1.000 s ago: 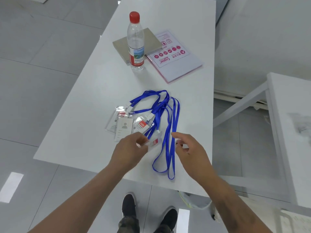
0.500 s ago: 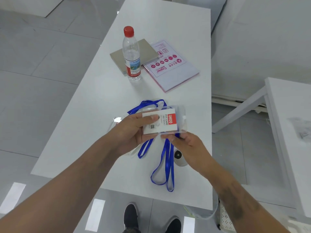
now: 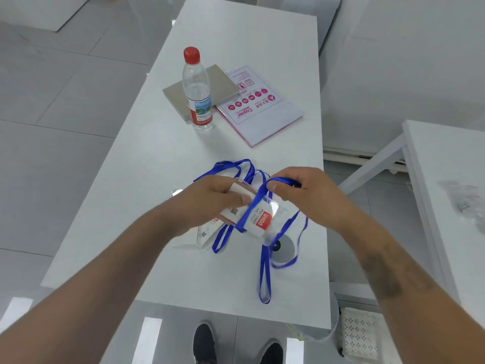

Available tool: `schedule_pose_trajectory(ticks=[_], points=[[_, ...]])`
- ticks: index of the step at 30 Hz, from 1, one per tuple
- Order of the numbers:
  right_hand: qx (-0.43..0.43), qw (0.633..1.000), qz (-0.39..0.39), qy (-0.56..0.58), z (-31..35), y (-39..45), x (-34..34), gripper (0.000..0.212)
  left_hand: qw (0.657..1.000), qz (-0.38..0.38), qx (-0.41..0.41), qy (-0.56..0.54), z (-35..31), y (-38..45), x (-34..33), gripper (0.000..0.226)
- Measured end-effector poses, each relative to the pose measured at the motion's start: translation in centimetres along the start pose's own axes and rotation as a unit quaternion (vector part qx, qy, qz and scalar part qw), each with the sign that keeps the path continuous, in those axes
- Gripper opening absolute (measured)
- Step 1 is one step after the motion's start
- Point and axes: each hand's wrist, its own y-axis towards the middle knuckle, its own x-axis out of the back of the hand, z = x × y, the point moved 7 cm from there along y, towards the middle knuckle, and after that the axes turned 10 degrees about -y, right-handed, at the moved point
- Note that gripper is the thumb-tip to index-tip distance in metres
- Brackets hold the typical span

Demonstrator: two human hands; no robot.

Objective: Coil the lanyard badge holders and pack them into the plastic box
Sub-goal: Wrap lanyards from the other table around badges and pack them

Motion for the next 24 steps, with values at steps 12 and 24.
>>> schedule_pose_trajectory(ticks=[12,24], points=[[0.028,0.992,0.093,-0.083,2.6,-4.1,-6.8,0.024,0.974,-0.184,-0.113,0.075,1.0,-0.4,2.5,0.019],[-0.153,0.98,0.008,0.124,-0.2,-6.6,-7.0,0.025,0.945,-0.097,-0.016,-0.311,2.6,-2.4,0.5,0.019]])
